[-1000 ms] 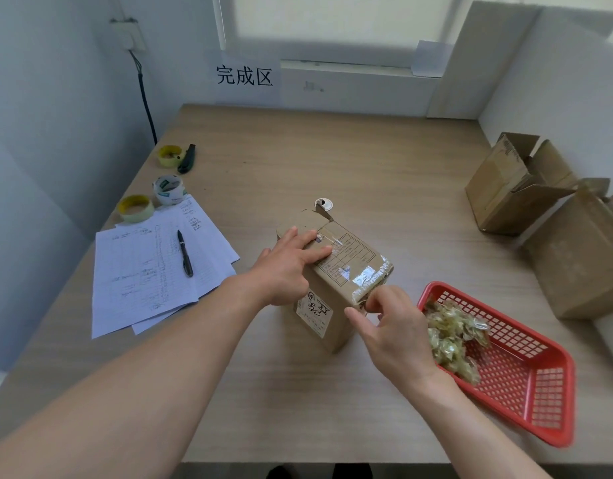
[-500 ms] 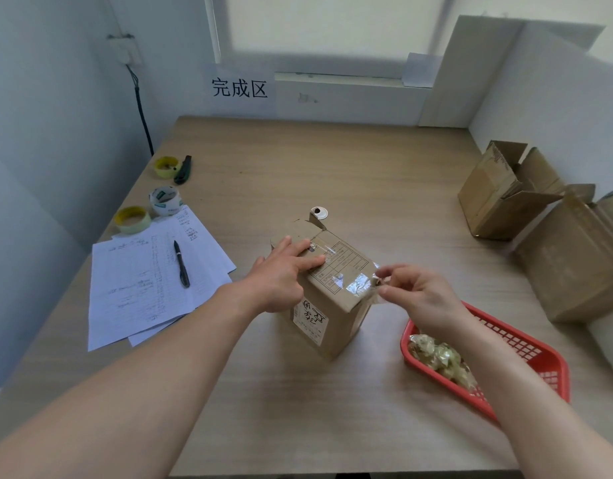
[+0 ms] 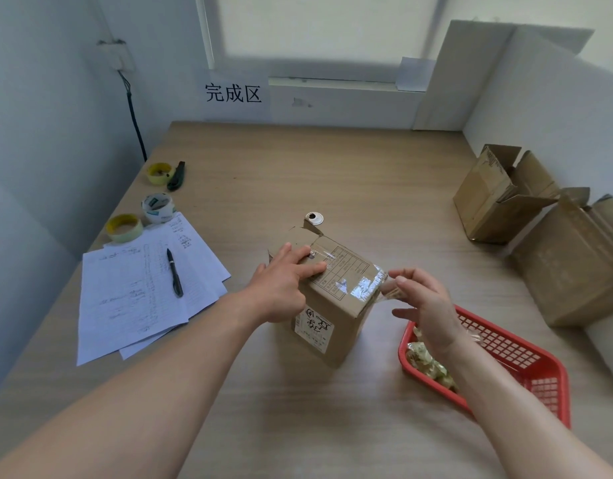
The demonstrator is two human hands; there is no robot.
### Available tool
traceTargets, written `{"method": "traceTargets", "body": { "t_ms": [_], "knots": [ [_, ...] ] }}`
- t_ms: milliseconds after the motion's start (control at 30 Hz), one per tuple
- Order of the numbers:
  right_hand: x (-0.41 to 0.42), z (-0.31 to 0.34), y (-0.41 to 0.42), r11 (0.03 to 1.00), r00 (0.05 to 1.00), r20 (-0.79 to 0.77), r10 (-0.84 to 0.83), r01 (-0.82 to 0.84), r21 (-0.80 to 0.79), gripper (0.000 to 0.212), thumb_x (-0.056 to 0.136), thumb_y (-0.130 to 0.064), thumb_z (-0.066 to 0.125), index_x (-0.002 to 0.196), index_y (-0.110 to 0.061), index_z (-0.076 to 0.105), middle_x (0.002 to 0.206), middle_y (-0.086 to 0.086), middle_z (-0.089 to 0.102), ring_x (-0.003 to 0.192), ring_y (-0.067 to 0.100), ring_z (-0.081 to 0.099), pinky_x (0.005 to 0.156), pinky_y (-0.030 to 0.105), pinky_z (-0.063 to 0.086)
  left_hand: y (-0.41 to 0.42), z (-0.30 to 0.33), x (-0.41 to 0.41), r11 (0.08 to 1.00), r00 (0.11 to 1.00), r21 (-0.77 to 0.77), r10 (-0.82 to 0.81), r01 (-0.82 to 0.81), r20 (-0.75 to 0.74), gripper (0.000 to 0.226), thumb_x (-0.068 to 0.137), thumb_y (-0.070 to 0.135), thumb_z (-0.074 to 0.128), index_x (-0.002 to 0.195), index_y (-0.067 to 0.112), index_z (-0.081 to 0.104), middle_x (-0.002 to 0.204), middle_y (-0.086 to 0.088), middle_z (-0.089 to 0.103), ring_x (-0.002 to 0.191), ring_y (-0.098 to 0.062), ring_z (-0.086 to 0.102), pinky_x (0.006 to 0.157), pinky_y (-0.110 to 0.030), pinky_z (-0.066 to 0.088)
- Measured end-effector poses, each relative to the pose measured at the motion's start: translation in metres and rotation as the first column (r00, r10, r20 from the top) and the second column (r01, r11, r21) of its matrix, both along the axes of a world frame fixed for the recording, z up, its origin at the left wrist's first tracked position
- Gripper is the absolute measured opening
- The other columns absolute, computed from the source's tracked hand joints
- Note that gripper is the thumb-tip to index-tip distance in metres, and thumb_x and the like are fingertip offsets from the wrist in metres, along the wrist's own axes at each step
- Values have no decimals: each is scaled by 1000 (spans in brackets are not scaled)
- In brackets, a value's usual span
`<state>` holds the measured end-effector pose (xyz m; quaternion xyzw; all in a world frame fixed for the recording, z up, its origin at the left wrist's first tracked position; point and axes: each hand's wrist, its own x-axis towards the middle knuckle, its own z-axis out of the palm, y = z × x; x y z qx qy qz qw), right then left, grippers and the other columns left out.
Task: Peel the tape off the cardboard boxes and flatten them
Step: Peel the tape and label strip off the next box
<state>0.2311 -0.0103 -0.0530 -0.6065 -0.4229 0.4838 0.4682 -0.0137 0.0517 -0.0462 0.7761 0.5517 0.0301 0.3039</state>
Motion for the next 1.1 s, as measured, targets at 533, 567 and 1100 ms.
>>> {"method": "traceTargets", "body": {
  "t_ms": [533,567,1100],
  "knots": [
    [-6,0,-2,982,968,168,-186,178,64,29,83,-46,74,96,-21,67,101,-1,72,93,11,69,73,31,52,-1,0,2,1000,1000,14,0,0,16,84,79,1,47,149,45,36,165,16,7,152,-11,-10,122,-52,6],
    [-10,0,-3,991,943,310,-123,101,84,35,76,-46,81,102,-26,65,98,-9,69,88,4,68,73,27,52,0,0,3,1000,1000,18,-2,2,13,83,79,2,48,149,45,36,165,16,7,152,-11,-10,122,-52,7],
    [-5,-17,12,992,990,110,-84,72,108,24,102,-16,52,79,-12,58,105,4,76,101,21,71,81,39,58,3,-1,-13,1000,998,-7,3,-3,68,85,77,-5,41,143,48,44,162,20,16,151,-5,-6,122,-53,5]
  ]
}}
